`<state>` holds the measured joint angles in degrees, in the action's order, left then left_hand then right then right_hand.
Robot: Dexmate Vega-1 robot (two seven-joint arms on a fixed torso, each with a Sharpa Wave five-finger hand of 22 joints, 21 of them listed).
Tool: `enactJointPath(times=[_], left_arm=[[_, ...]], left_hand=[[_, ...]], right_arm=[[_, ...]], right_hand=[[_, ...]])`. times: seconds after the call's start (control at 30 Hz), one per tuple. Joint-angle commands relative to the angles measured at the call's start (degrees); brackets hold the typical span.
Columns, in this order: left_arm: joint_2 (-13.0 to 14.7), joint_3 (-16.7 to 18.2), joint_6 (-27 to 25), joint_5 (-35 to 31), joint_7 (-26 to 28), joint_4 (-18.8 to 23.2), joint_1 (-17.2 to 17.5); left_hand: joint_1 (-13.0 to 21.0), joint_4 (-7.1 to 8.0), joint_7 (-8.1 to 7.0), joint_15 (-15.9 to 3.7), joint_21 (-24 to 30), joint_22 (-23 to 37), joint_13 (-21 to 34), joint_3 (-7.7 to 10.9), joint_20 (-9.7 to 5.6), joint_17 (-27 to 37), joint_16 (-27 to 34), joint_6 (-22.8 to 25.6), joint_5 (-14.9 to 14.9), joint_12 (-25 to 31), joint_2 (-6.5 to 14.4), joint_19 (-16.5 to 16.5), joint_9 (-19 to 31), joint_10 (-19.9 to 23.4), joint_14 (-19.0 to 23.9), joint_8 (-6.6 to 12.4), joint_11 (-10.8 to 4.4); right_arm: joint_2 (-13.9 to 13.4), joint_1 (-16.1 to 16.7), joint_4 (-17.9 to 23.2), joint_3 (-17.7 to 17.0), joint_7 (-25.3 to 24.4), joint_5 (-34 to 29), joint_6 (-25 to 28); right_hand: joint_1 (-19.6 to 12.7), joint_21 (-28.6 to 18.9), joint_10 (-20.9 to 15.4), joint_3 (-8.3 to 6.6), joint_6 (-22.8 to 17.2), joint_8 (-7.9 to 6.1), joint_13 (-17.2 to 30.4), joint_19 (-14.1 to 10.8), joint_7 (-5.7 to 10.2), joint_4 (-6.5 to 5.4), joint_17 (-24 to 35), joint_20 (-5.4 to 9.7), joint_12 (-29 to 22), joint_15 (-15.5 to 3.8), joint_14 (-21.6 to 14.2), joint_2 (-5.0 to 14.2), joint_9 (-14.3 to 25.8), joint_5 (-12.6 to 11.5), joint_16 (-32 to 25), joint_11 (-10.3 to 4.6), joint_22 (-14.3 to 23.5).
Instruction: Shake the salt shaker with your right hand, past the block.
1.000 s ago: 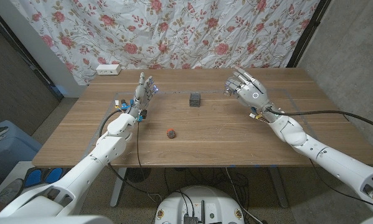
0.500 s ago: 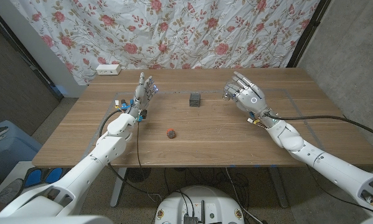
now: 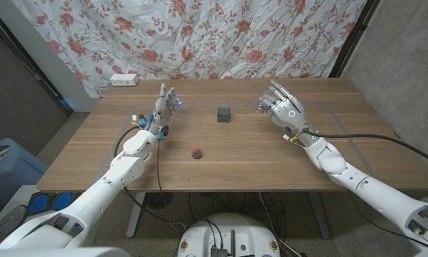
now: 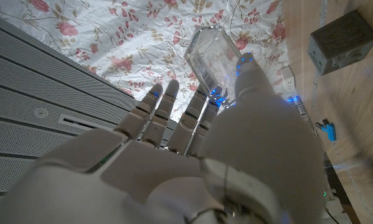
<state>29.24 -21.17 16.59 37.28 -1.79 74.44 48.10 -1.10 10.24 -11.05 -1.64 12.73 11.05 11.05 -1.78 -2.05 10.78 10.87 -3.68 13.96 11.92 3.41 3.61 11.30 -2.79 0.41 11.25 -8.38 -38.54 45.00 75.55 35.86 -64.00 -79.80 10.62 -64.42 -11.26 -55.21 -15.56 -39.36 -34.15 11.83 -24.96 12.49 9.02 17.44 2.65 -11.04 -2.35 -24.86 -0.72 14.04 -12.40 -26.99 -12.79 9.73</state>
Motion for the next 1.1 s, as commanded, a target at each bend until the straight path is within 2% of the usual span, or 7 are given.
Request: enactJointPath(times=[0.03,0.33,0.77,1.1], left_arm=[[0.0,0.0,0.0,0.0,0.0,0.0,0.0],[0.0,0.0,0.0,0.0,0.0,0.0,0.0],[0.0,0.0,0.0,0.0,0.0,0.0,0.0],[0.0,0.0,0.0,0.0,0.0,0.0,0.0]], left_hand=[[0.0,0.43,-0.45,-6.00,0.3,0.3,0.2,-0.02,-1.39,0.3,0.3,0.1,0.2,0.2,5.8,0.3,0.3,0.0,0.1,0.21,-0.54],[0.0,0.43,-0.46,-6.02,0.3,0.3,0.2,-0.02,-1.36,0.3,0.3,0.2,0.2,0.2,5.8,0.3,0.3,-0.1,0.1,0.26,-0.61],[0.0,0.43,-0.42,-6.05,0.3,0.3,0.2,-0.02,-1.36,0.3,0.3,0.2,0.2,0.2,5.8,0.3,0.3,-0.1,0.1,0.25,-0.59],[0.0,0.43,-0.48,-6.09,0.3,0.3,0.2,-0.02,-1.36,0.3,0.3,0.2,0.2,0.2,5.8,0.3,0.3,0.0,0.1,0.26,-0.58]], right_arm=[[4.0,0.8,-0.3,-5.8,0.0,-2.4,-0.5],[6.8,0.9,-0.4,-9.2,0.0,-3.7,-0.2],[9.7,1.4,-0.8,-11.7,0.0,-4.2,1.0],[10.6,1.6,-1.1,-12.6,0.0,-4.6,1.3]], right_hand=[[-0.6,-0.1,0.4,0.12,0.2,-0.43,0.3,0.1,0.14,-0.05,0.2,0.88,-0.3,-9.01,0.2,1.33,0.2,0.2,-0.5,-0.08,0.3],[-0.5,-0.1,0.3,0.29,0.2,-0.54,0.5,0.1,0.14,-0.17,0.3,0.89,-0.4,-8.94,0.1,1.47,0.2,0.3,-0.6,-0.08,0.3],[-0.6,-0.1,0.5,0.45,0.3,-0.68,0.4,0.1,0.14,-0.15,0.4,0.96,-0.4,-9.12,0.2,1.67,0.3,0.5,-0.8,-0.08,0.3],[-0.5,-0.2,0.6,0.65,0.4,-0.78,0.4,0.2,0.13,-0.21,0.4,0.92,-0.4,-9.00,0.3,1.77,0.4,0.7,-0.8,-0.08,0.3]])
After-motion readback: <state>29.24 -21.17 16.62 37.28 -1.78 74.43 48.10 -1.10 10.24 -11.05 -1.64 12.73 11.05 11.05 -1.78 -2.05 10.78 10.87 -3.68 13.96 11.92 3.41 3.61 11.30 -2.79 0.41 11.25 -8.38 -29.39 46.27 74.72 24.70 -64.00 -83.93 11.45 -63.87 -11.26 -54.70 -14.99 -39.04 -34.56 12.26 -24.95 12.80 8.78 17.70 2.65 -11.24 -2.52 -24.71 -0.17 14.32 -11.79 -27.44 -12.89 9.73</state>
